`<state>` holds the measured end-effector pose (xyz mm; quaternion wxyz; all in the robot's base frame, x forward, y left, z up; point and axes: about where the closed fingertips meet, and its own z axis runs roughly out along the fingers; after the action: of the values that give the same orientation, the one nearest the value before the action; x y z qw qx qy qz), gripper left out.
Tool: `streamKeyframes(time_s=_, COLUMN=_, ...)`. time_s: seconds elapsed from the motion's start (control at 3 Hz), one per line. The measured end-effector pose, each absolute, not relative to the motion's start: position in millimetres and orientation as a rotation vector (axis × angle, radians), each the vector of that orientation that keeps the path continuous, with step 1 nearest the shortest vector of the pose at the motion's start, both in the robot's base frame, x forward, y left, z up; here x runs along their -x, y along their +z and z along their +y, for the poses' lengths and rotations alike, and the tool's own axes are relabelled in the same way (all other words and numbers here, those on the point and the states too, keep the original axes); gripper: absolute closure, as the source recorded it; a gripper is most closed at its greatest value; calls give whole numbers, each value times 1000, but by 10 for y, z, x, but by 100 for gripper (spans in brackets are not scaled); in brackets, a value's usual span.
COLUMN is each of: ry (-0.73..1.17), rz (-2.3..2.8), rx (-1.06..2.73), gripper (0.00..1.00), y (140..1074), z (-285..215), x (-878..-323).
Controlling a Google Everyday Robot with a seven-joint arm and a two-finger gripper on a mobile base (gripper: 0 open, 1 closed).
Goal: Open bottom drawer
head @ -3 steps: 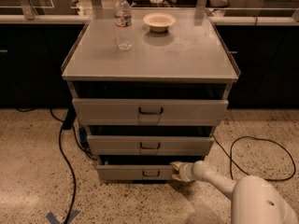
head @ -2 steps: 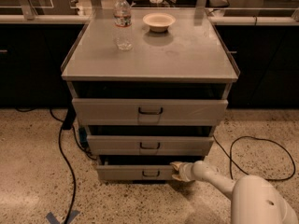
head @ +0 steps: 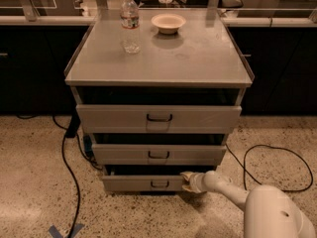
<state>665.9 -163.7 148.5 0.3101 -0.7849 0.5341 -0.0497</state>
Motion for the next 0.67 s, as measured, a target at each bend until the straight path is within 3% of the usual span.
streamKeyframes(time_s=0.67, ry=-132, rz=1430, rx=2086, gripper=100, y=1495, z=-1670, x=-6564)
